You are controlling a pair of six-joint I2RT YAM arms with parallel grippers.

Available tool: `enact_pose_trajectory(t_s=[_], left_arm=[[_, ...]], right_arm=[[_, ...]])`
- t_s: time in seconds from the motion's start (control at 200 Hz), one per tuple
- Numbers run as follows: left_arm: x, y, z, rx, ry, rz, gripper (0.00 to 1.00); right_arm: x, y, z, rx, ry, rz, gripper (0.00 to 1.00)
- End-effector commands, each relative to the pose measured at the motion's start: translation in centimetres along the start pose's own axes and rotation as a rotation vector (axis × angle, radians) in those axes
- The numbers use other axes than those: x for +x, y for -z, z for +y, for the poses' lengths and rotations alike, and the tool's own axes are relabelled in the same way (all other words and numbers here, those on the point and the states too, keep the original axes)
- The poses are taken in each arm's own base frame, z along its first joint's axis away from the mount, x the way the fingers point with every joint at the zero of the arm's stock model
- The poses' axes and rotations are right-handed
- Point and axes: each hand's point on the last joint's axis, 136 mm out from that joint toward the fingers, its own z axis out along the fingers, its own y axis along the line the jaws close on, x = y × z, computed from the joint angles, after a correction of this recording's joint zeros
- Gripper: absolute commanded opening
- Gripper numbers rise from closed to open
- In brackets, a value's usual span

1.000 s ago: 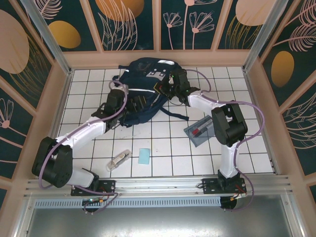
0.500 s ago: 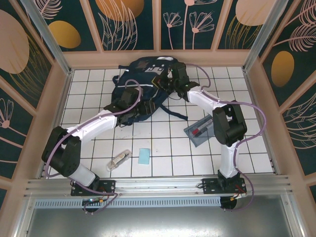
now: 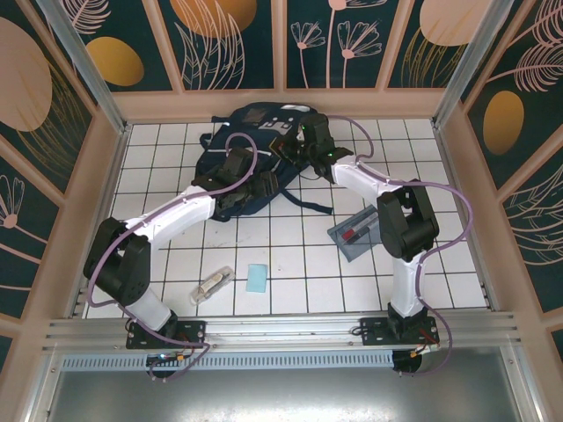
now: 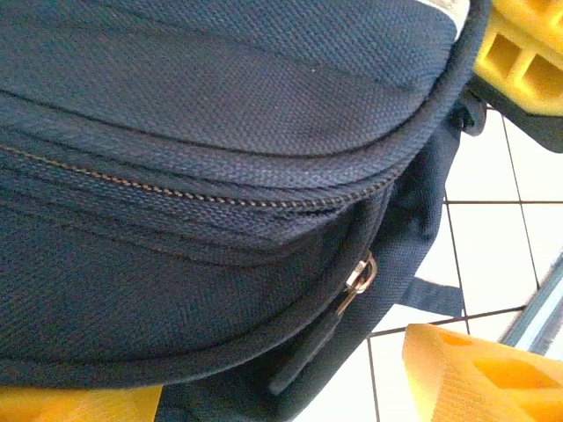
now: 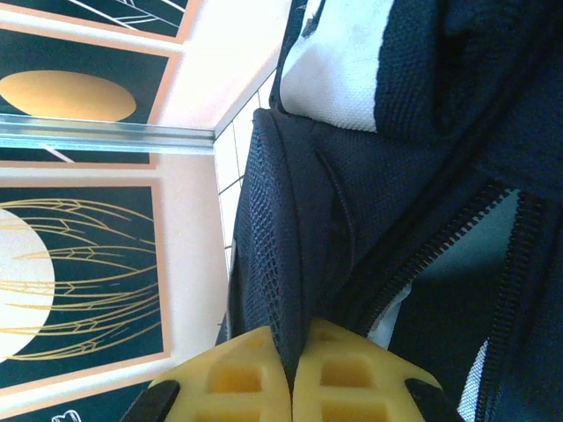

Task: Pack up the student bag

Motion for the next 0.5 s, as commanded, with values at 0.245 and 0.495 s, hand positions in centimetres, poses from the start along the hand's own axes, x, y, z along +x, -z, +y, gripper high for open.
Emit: enact_pose_trajectory(t_s=[0.245, 0.495], left_arm=[[-3.6, -1.0, -0.2, -0.065, -0.036, -0.113, 0.6], [-2.9, -3.7, 1.1, -0.142, -0.064, -0.083, 0.42]], right_arm=[[-2.0, 2.6, 8.2, -0.233, 0.104, -0.101, 0.0], [-1.5, 2.6, 8.5, -0.243, 0.118, -0.087, 0.0]])
